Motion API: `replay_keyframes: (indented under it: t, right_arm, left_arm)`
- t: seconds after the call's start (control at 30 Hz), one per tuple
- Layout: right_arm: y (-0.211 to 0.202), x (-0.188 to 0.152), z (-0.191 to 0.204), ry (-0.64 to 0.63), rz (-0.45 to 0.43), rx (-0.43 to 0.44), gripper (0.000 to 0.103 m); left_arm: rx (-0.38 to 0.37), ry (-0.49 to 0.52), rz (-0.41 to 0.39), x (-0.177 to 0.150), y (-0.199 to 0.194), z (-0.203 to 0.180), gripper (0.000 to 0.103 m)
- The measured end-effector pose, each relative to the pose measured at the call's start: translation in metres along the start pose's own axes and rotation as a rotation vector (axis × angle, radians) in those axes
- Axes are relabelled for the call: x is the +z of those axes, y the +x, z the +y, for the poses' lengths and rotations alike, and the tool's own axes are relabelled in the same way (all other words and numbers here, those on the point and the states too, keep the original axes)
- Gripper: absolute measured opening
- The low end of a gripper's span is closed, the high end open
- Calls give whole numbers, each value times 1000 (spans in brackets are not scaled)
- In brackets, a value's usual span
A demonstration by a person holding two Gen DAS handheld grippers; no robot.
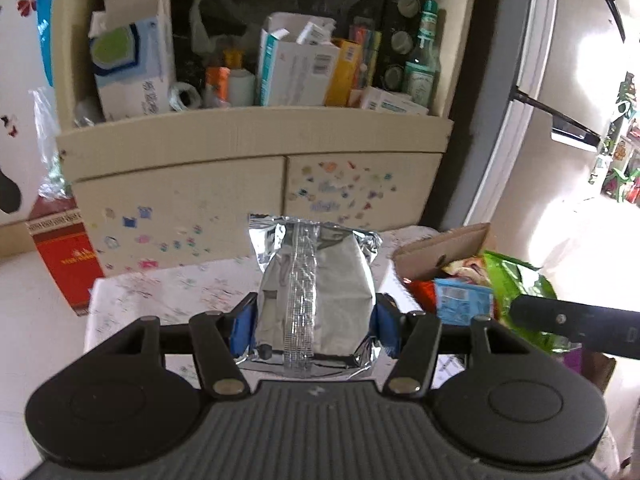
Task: Organize snacks
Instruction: 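Lift the silver bag with the left tool while the right tool carries the green bag toward the box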
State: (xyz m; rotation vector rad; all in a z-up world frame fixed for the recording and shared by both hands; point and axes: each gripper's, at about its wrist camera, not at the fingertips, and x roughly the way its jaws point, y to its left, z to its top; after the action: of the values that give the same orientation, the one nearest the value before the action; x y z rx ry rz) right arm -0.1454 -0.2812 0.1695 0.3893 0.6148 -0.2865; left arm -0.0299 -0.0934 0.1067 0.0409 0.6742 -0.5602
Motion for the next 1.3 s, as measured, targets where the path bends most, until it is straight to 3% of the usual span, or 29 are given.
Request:
replay_keyframes:
  t: [0.27,0.57,0.73,0.87,0.97,1.07,1.2,1.3]
  right_arm:
    - [-3,-1,-14,30,-3,-40,56]
    - [-8,-1,-24,42,-1,-63,56]
    - [-11,0,-32,64,2,-72,56]
    - [-15,0,-40,82,2,-71,56]
    - [-17,1,-46,112,4,-68,56]
    - [-19,2,-49,129,-2,-55,56]
    - [-23,3,-51,134,-8,-45,56]
    - [-24,4,-51,138,-10,-33,56]
  left_arm:
    - [-30,-38,10,-3,9,-17,59]
    - [-73,10,-14,-6,15,-43,55]
    - [-106,-17,33,-11,26,-43,55]
    - [-27,10,130,-15,42,-29,57]
    - [24,-58,219,-28,53,-14,68]
    - [33,-88,313,-41,62,-5,71]
    - [124,-62,357,-56,63,0,76]
    - [150,-99,357,-60,59,6,80]
